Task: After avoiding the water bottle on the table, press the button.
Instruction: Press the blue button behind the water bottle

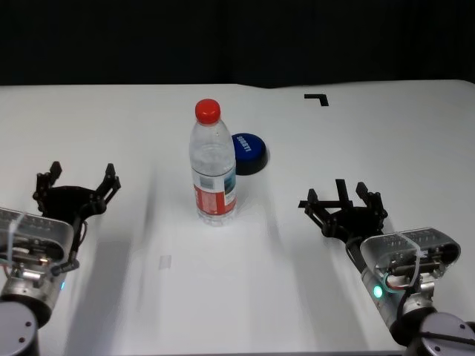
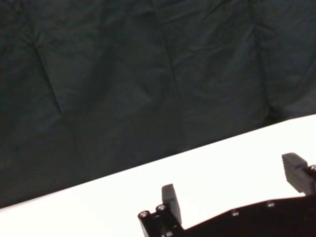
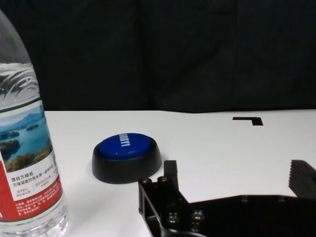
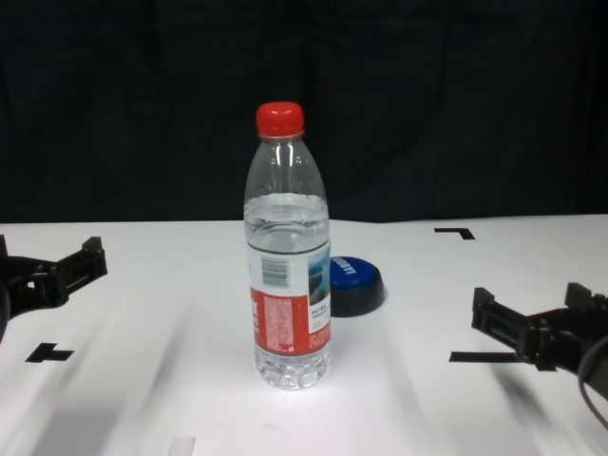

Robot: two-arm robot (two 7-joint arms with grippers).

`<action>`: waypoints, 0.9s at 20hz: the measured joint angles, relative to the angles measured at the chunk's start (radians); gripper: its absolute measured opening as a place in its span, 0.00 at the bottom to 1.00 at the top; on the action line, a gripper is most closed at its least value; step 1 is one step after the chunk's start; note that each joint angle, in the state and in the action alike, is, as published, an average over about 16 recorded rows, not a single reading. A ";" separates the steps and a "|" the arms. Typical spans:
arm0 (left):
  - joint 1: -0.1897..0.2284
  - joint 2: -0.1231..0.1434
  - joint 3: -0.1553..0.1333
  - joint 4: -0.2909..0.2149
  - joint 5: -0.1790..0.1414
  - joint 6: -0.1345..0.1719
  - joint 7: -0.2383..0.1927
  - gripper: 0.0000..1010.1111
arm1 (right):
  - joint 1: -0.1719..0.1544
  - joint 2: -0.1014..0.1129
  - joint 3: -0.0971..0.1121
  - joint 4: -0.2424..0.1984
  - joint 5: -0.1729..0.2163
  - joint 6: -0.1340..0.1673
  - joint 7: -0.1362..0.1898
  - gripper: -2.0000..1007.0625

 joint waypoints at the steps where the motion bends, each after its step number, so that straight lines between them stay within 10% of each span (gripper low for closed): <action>1: 0.003 -0.001 0.000 -0.002 0.000 0.000 0.001 0.99 | 0.000 0.000 0.000 0.000 0.000 0.000 0.000 1.00; 18: 0.042 -0.010 0.000 -0.033 0.002 0.000 0.001 0.99 | 0.000 0.000 0.000 0.000 0.000 0.000 0.000 1.00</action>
